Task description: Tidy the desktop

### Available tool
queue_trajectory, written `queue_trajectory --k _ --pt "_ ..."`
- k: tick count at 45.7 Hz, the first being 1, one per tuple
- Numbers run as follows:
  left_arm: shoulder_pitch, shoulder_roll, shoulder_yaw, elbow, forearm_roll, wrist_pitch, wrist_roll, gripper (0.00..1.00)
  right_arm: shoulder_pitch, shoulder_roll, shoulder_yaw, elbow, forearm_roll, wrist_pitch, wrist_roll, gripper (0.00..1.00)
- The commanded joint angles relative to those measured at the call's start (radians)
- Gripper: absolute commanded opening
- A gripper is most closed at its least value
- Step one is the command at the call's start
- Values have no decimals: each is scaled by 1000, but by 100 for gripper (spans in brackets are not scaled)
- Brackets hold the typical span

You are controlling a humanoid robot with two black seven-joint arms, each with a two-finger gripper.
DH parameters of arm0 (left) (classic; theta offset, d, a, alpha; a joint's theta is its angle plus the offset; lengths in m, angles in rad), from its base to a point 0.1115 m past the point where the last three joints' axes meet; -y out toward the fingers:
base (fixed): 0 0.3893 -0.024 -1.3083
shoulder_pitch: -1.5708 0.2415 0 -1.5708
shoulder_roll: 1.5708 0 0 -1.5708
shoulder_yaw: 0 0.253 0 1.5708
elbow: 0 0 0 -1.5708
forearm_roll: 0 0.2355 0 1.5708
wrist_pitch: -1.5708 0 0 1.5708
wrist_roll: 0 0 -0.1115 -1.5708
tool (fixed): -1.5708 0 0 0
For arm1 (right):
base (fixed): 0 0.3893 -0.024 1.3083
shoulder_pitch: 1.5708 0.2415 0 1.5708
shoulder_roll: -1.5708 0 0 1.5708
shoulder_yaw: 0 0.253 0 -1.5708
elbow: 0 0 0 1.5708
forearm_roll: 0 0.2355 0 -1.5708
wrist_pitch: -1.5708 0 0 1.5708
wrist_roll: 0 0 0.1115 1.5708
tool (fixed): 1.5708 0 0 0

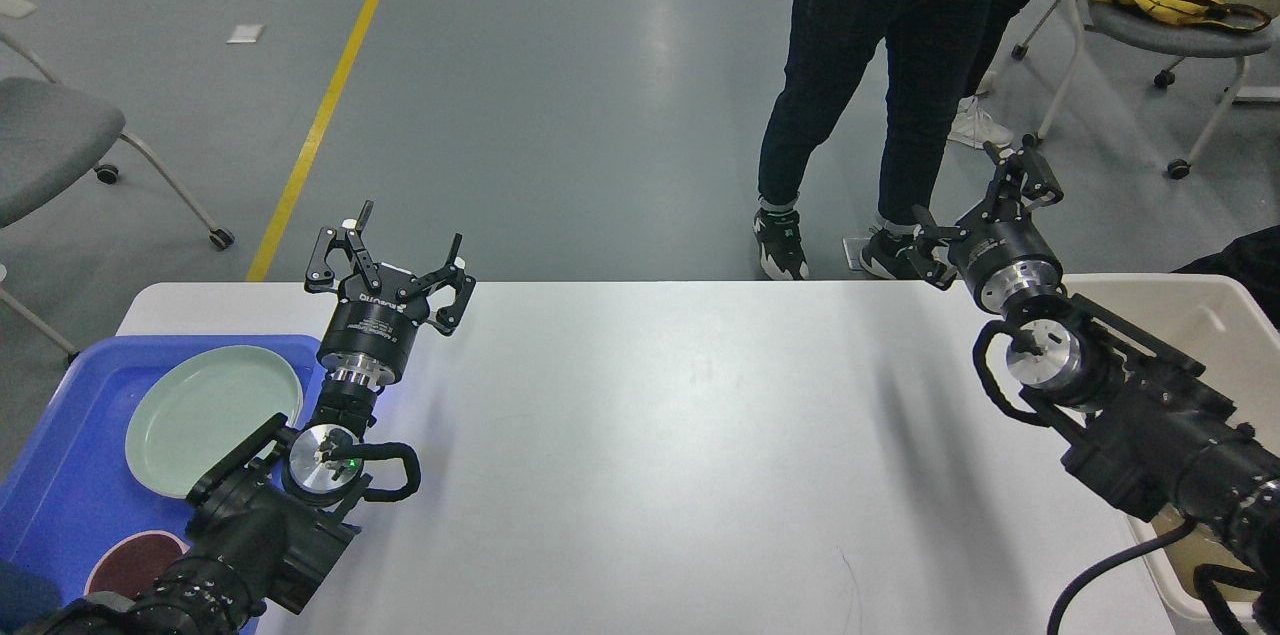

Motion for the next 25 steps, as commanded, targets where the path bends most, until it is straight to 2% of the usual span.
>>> queue_trajectory --k 1,2,4,14,25 --pt "0 0 0 0 0 0 0 96 -52 71 12 7 -222 0 205 100" --pt "0 0 0 0 0 0 0 96 -61 87 15 4 -246 -2 227 100" --pt "0 0 0 0 0 0 0 96 -84 116 32 3 -259 -1 233 100" --pt "0 0 0 0 0 0 0 96 -167 203 174 -7 -257 38 238 100" --pt "0 0 0 0 0 0 0 96 -164 214 191 -7 -256 30 231 100"
